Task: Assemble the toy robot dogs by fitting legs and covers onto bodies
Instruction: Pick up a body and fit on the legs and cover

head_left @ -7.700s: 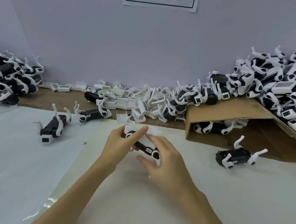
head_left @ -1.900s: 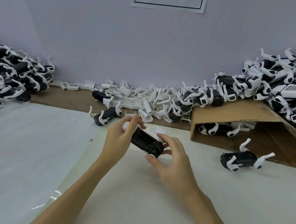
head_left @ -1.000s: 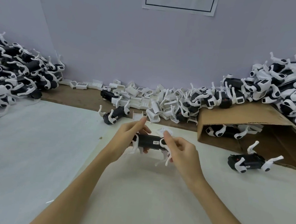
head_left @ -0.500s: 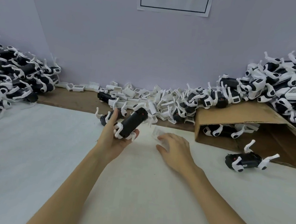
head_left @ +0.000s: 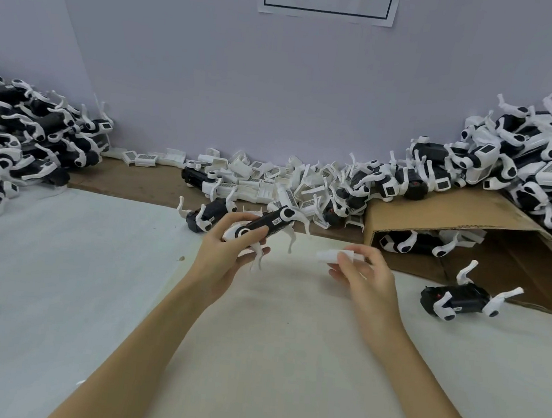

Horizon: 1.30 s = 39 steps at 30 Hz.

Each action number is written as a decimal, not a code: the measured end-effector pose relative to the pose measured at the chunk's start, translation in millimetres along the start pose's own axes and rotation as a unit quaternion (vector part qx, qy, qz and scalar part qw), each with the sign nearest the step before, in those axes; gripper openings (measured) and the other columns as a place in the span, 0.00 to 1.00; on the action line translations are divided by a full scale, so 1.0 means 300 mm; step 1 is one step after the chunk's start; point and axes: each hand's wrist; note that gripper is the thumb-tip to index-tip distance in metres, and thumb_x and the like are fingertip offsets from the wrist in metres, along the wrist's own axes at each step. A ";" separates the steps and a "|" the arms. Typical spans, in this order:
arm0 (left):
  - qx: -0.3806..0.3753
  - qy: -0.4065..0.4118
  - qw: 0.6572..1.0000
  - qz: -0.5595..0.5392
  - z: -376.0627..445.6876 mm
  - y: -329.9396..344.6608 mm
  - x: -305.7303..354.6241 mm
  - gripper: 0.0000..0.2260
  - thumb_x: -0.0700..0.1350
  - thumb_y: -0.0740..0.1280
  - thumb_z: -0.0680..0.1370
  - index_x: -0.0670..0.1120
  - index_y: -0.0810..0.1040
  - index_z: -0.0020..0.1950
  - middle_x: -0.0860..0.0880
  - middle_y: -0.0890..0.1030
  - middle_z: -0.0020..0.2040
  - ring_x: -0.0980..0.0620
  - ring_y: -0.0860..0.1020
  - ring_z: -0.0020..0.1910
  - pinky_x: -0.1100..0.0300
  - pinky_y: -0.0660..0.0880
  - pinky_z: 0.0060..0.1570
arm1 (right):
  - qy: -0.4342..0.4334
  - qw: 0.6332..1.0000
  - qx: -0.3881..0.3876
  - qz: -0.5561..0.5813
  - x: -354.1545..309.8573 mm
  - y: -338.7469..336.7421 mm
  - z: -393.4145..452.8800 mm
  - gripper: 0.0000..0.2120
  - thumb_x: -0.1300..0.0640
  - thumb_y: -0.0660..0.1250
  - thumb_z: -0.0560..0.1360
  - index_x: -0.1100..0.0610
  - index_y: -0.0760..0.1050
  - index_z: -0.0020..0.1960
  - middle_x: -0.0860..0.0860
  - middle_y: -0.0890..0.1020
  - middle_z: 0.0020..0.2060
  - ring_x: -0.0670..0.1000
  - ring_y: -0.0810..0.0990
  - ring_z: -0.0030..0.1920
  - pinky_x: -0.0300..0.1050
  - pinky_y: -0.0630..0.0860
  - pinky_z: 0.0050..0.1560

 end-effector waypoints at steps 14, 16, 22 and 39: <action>-0.147 0.092 0.951 0.255 -0.059 0.041 0.011 0.38 0.51 0.84 0.70 0.61 0.71 0.76 0.52 0.86 0.63 0.48 0.84 0.62 0.52 0.79 0.65 | -0.100 0.991 -0.084 0.011 -0.098 -0.011 -0.029 0.19 0.59 0.69 0.82 0.51 0.77 0.72 0.48 0.82 0.63 0.49 0.81 0.63 0.47 0.78 0.66; -0.177 0.095 0.944 0.260 -0.071 0.053 0.017 0.36 0.49 0.82 0.71 0.58 0.73 0.77 0.53 0.84 0.67 0.49 0.82 0.66 0.55 0.77 0.70 | -0.195 0.962 -0.136 -0.137 -0.102 0.007 -0.056 0.22 0.58 0.68 0.84 0.49 0.73 0.77 0.44 0.80 0.66 0.46 0.78 0.67 0.38 0.73 0.67; -0.191 0.104 0.939 0.266 -0.084 0.064 0.030 0.29 0.41 0.81 0.75 0.51 0.77 0.75 0.54 0.83 0.69 0.52 0.81 0.69 0.58 0.76 0.69 | -0.265 0.870 -0.180 -0.374 -0.040 0.072 -0.100 0.25 0.59 0.65 0.85 0.53 0.66 0.81 0.46 0.75 0.68 0.47 0.70 0.66 0.54 0.72 0.68; -0.162 0.107 0.949 0.247 -0.086 0.086 0.009 0.14 0.49 0.74 0.82 0.50 0.81 0.67 0.52 0.87 0.57 0.53 0.85 0.57 0.66 0.77 0.54 | -0.260 0.853 -0.119 -0.437 -0.002 0.096 -0.108 0.35 0.52 0.74 0.78 0.50 0.64 0.81 0.44 0.75 0.71 0.47 0.71 0.70 0.42 0.67 0.71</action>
Point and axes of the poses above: each hand's wrist, its own z-axis towards the middle knuckle, its own y-axis out of the palm, x = y × z
